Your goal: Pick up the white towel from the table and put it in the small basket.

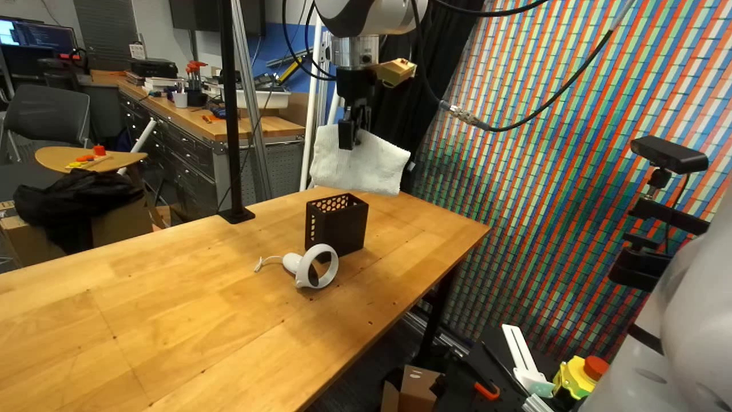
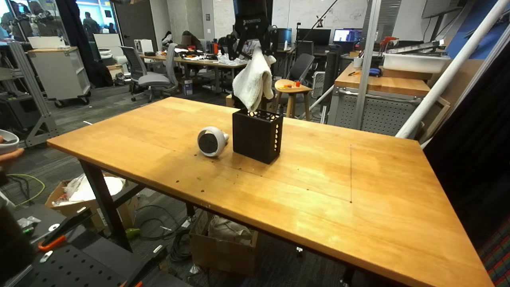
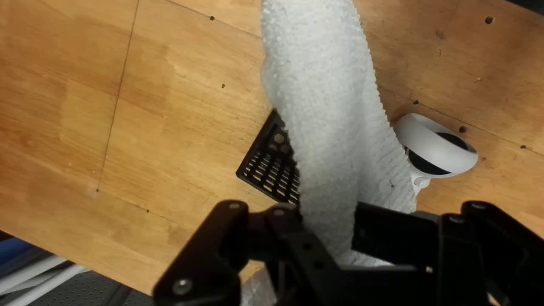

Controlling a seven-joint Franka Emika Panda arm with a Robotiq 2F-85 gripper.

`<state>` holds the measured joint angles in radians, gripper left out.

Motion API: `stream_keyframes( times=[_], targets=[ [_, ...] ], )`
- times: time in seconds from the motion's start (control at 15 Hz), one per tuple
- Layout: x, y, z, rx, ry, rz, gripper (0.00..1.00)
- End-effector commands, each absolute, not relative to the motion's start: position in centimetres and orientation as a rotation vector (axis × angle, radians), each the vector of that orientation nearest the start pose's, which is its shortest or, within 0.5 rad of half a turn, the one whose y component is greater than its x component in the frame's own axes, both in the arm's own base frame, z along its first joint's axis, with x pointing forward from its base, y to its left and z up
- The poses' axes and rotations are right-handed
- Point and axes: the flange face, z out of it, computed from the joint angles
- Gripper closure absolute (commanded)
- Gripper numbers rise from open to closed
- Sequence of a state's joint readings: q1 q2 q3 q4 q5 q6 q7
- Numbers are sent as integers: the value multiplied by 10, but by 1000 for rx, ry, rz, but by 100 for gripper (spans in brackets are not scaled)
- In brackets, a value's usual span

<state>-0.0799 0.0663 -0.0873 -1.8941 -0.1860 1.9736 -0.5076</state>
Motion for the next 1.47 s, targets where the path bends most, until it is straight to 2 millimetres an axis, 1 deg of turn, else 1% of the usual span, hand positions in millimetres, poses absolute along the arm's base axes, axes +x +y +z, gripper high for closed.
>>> stream_keyframes(
  times=[0.0, 0.13, 0.47, 0.6, 0.8, 1.0, 1.4],
  targets=[
    [588, -115, 475, -3218, -694, 21, 100],
    [595, -115, 470, -3195, -655, 1, 100],
    [617, -101, 453, -3158, -598, -1, 100],
    [622, -97, 444, -3169, -561, 21, 100],
    [626, -99, 429, -3201, -463, 60, 100],
    [625, -105, 415, -3221, -346, 78, 100],
    [630, -111, 396, -3248, -176, 59, 100]
  ],
)
